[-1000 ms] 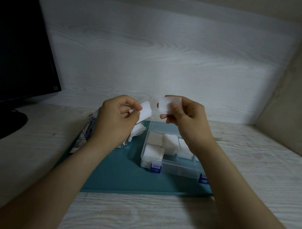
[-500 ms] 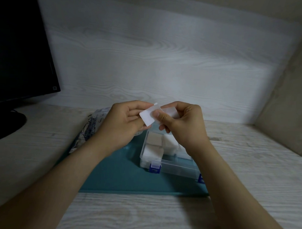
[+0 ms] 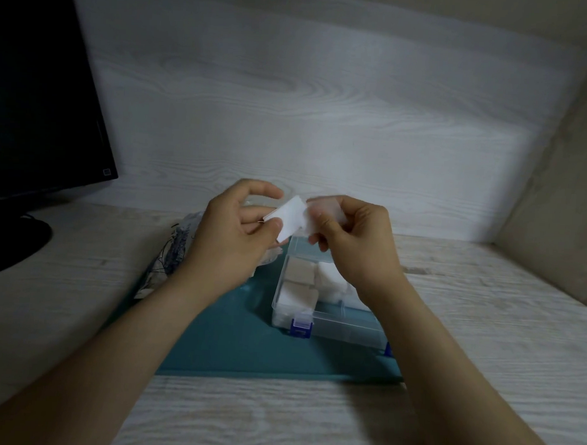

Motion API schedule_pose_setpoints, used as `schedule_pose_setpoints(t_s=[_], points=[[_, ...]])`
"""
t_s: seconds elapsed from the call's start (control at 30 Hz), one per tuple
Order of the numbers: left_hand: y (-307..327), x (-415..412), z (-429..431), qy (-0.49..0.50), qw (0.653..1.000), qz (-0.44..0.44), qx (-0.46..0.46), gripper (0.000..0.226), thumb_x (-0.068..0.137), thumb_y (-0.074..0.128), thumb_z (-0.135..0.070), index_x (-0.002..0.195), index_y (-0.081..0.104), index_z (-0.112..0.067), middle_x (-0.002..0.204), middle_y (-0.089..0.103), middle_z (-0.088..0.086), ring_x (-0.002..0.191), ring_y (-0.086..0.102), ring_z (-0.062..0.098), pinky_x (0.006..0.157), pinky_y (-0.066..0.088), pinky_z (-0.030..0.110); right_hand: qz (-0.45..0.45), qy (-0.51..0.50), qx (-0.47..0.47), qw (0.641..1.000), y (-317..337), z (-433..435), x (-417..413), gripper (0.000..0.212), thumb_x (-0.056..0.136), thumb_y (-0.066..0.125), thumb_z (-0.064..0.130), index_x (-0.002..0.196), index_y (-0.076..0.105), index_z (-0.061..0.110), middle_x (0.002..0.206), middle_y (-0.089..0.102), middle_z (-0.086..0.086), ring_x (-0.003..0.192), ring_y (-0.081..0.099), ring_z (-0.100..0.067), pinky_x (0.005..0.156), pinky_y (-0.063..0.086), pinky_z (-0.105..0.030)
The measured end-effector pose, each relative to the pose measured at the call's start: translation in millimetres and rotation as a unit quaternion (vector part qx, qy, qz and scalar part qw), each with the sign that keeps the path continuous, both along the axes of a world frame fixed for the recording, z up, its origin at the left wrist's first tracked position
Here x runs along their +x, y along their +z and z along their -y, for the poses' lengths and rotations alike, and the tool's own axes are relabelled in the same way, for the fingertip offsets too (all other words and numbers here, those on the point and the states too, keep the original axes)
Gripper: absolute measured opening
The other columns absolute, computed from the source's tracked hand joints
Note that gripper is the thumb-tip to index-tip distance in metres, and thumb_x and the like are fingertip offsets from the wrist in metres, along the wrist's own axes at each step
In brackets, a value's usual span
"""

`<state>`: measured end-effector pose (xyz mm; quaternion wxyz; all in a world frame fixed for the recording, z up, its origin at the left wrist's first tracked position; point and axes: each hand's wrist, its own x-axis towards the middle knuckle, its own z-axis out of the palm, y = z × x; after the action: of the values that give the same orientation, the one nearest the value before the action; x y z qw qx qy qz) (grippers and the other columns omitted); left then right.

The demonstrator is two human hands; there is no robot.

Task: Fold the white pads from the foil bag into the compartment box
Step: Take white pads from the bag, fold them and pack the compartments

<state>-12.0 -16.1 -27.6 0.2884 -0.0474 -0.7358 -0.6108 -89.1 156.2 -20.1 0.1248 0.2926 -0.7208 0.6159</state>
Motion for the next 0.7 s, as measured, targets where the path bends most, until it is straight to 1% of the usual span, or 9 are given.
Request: schedule_pose_setpoints(t_s=[0.07, 0.13, 0.2, 0.23, 0.3, 0.4, 0.5, 0.6, 0.7], points=[[-1, -2, 4, 0.034, 0.999, -0.009, 0.0, 0.029, 0.095, 0.066, 0.01, 0.11, 0.065, -0.014, 0.096, 0.082, 0.006, 0.088, 0.081, 0.019, 0.08, 0.067, 0.046, 0.007, -0.022, -0.03, 0.999, 0, -1, -2, 0.024, 0.11, 0.052, 0.011, 0.113, 0.076, 0.01, 0.085, 0.077, -0.007, 0.073, 0.071, -0.021, 0.07, 0.06, -0.033], [-2, -4, 7, 0.057, 0.998, -0.012, -0.003, 0.025, 0.093, 0.067, 0.009, 0.103, 0.071, -0.014, 0.097, 0.082, 0.003, 0.087, 0.08, 0.017, 0.083, 0.066, 0.049, 0.016, -0.012, -0.049, 0.999, 4, -5, -2, 0.025, 0.111, 0.049, 0.013, 0.114, 0.074, 0.009, 0.09, 0.078, -0.01, 0.078, 0.071, -0.028, 0.075, 0.06, -0.039], [-2, -4, 8, 0.058, 0.998, -0.009, -0.002, 0.025, 0.094, 0.067, 0.008, 0.103, 0.075, -0.015, 0.098, 0.082, 0.001, 0.088, 0.08, 0.016, 0.085, 0.066, 0.043, 0.018, 0.018, -0.037, 0.999, 6, -8, -1, 0.019, 0.108, 0.057, 0.014, 0.112, 0.074, 0.008, 0.086, 0.077, -0.011, 0.074, 0.069, -0.025, 0.074, 0.059, -0.039], [-1, -4, 7, 0.049, 0.999, -0.006, -0.002, 0.026, 0.095, 0.067, 0.008, 0.105, 0.074, -0.015, 0.099, 0.082, 0.0, 0.089, 0.08, 0.016, 0.085, 0.066, 0.04, 0.017, 0.033, -0.028, 0.999, 7, -8, 1, 0.015, 0.106, 0.062, 0.013, 0.111, 0.075, 0.007, 0.082, 0.076, -0.01, 0.072, 0.068, -0.021, 0.072, 0.058, -0.036], [0, -3, 5, 0.019, 1.0, 0.004, 0.001, 0.026, 0.097, 0.066, 0.008, 0.111, 0.071, -0.013, 0.1, 0.082, 0.002, 0.092, 0.08, 0.018, 0.084, 0.066, 0.037, 0.014, 0.054, -0.013, 0.998, 7, -6, 4, 0.009, 0.099, 0.071, 0.01, 0.105, 0.076, 0.007, 0.079, 0.077, -0.008, 0.068, 0.069, -0.016, 0.066, 0.056, -0.028], [3, -1, 1, -0.031, 0.999, 0.023, 0.008, 0.023, 0.099, 0.069, 0.002, 0.117, 0.069, -0.012, 0.104, 0.082, 0.005, 0.097, 0.08, 0.019, 0.082, 0.065, 0.033, -0.001, 0.048, -0.004, 0.999, 5, -3, 5, 0.01, 0.092, 0.08, 0.01, 0.1, 0.077, 0.005, 0.077, 0.078, -0.007, 0.063, 0.07, -0.012, 0.061, 0.054, -0.019], [5, 1, -2, -0.056, 0.997, 0.036, 0.027, 0.022, 0.101, 0.065, 0.001, 0.118, 0.071, -0.012, 0.106, 0.082, 0.003, 0.1, 0.079, 0.018, 0.081, 0.064, 0.027, 0.0, 0.043, -0.02, 0.999, 5, -4, 6, 0.013, 0.087, 0.084, 0.01, 0.096, 0.078, 0.003, 0.078, 0.078, -0.008, 0.062, 0.071, -0.015, 0.06, 0.054, -0.02], [6, 2, -4, -0.07, 0.995, 0.043, 0.05, 0.023, 0.101, 0.066, -0.001, 0.119, 0.071, -0.014, 0.105, 0.082, 0.001, 0.101, 0.079, 0.017, 0.081, 0.063, 0.026, 0.0, 0.033, -0.036, 0.999, 6, -2, 7, 0.013, 0.085, 0.086, 0.009, 0.092, 0.078, 0.003, 0.078, 0.078, -0.008, 0.061, 0.072, -0.018, 0.058, 0.054, -0.02], [6, 2, -5, -0.077, 0.994, 0.036, 0.067, 0.026, 0.102, 0.061, 0.005, 0.122, 0.069, -0.011, 0.108, 0.081, 0.002, 0.102, 0.078, 0.018, 0.081, 0.063, 0.025, -0.003, 0.017, -0.047, 0.999, 6, 0, 7, 0.012, 0.084, 0.087, 0.009, 0.089, 0.077, 0.004, 0.074, 0.077, -0.006, 0.059, 0.071, -0.018, 0.056, 0.053, -0.021]])
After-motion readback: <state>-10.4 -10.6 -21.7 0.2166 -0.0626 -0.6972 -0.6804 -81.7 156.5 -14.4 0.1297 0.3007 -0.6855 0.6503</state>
